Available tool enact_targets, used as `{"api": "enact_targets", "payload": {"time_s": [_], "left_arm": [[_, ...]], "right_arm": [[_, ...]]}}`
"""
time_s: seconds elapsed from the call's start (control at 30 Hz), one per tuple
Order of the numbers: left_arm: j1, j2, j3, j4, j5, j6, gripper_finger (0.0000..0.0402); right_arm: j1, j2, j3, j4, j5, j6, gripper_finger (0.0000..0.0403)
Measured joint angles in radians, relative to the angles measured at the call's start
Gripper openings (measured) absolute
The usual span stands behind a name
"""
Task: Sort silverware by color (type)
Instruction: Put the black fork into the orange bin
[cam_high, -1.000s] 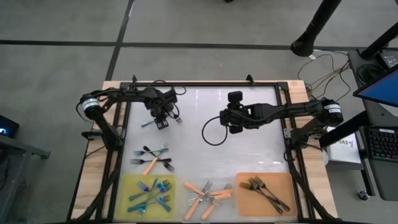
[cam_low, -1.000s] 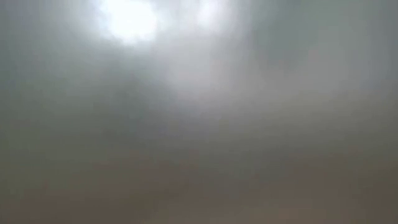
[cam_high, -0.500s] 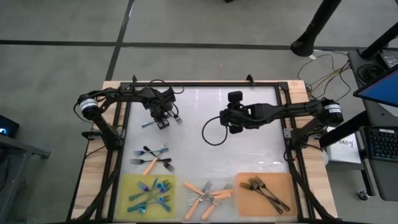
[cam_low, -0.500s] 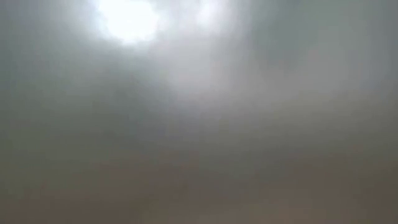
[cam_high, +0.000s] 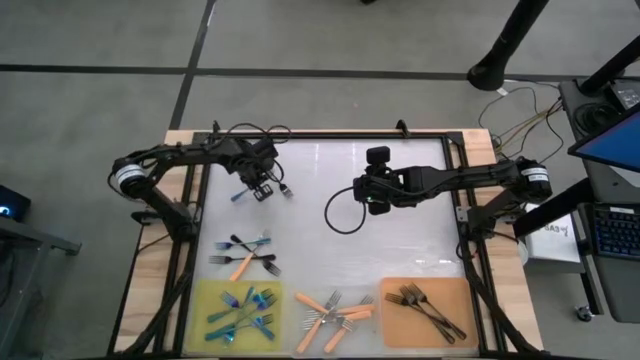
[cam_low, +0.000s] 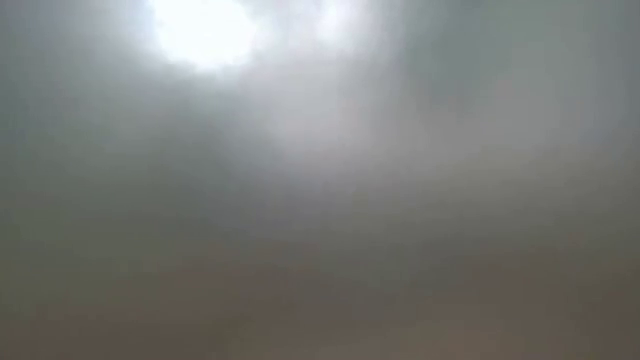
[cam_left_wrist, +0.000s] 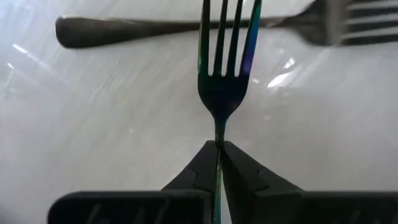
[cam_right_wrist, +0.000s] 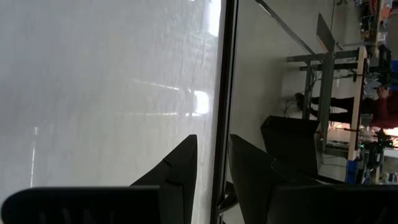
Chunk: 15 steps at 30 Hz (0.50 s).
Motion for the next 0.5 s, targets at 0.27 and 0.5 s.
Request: {"api": "enact_targets", "payload": {"time_s": [0.27,0.5], "left_arm": [[-0.044,-0.147,0.002,-0.005,0.069,-0.106,0.0],[-0.228,-0.252,0.002,0.106,0.219,-0.211,0.0]], "right_arm": [[0.0,0.0,0.0,0.0,0.0,0.0,0.0082],[0.0,0.0,0.0,0.0,0.0,0.0,0.0082]]}}
